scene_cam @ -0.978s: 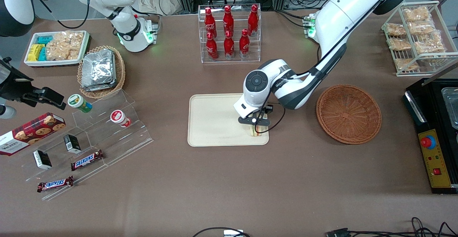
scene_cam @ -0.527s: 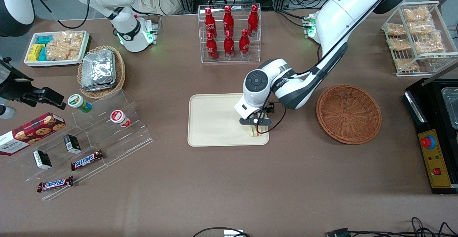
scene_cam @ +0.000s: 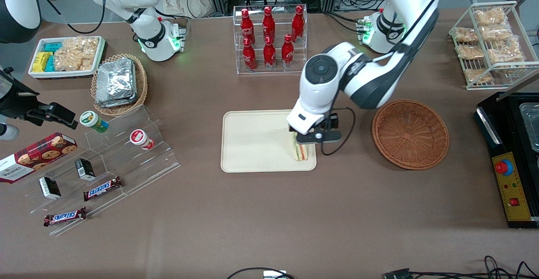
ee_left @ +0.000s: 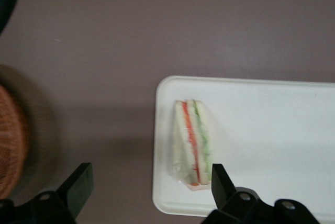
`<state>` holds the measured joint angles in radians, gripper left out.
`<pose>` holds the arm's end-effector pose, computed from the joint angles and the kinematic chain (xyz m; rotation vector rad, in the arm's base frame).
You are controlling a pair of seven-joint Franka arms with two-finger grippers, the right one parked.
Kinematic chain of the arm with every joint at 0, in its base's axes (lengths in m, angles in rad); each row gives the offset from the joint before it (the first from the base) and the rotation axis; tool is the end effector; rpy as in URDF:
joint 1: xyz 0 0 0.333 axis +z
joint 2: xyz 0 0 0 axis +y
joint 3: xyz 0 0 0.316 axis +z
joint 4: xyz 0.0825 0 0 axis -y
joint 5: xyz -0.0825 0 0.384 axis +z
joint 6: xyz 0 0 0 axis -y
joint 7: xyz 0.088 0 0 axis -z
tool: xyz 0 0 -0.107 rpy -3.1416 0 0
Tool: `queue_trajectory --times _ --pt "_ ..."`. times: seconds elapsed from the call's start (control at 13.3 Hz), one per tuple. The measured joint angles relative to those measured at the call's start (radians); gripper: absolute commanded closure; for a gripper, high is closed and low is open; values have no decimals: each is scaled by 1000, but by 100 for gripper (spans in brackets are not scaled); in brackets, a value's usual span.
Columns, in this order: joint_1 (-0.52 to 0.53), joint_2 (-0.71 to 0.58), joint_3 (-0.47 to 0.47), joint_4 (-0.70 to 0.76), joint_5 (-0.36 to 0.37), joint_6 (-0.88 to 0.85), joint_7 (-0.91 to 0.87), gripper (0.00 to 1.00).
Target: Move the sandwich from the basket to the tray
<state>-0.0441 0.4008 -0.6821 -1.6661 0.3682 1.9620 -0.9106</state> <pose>0.5310 -0.3765 0.4153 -3.0718 -0.1218 -0.0961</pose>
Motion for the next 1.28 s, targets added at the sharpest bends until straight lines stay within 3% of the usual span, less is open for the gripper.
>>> queue_trajectory --times 0.15,0.45,0.6,0.9,1.05,1.28 --pt "44 -81 0 1 -10 -61 0 0" --pt "105 -224 65 2 -146 -168 123 0" --pt "69 -285 217 1 -229 -204 253 0" --pt "-54 -364 561 0 -317 -278 515 0" --pt "-94 -376 678 0 -344 -290 591 0" --pt "-112 -378 747 1 -402 -290 630 0"
